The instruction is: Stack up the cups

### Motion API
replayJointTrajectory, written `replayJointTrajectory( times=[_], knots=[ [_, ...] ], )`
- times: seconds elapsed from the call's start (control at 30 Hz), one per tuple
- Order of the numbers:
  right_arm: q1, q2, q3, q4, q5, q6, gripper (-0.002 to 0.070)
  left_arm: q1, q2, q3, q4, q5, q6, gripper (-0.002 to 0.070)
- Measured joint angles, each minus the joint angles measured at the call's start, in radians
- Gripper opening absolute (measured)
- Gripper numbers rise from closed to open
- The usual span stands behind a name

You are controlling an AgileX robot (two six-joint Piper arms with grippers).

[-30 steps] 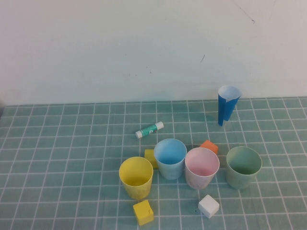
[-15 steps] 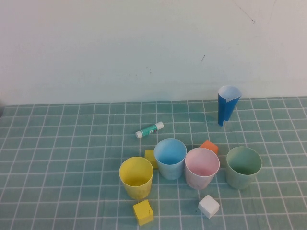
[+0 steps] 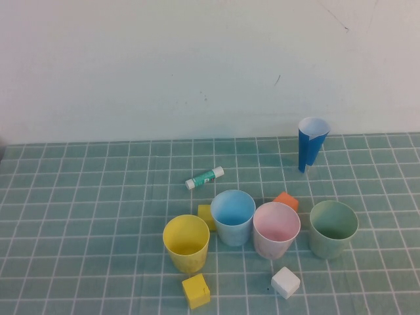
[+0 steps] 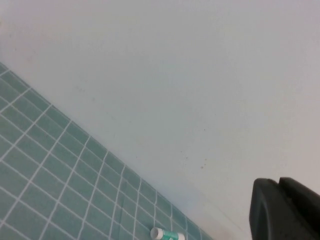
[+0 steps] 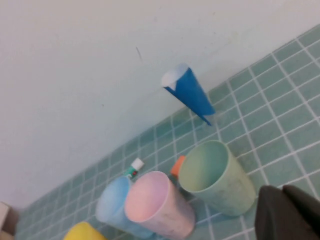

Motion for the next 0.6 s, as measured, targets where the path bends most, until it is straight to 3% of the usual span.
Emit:
replayJointTrajectory(
  times=[0.2, 0.47, 0.6],
  knots=[
    [0.0, 0.0, 0.0, 0.071, -0.013, 0.0, -0.0001, 0.0, 0.0, 0.0, -0.052, -0.018, -0.001, -0.0003],
    [0.0, 0.0, 0.0, 0.074, -0.068, -0.153, -0.0001, 0.0, 0.0, 0.0, -0.161, -0.116, -0.035, -0.0003],
    [0.0, 0.0, 0.0, 0.075, -0.067, -0.228, -0.0001, 0.0, 0.0, 0.0, -0.135, -0.088, -0.031, -0.0003]
  ],
)
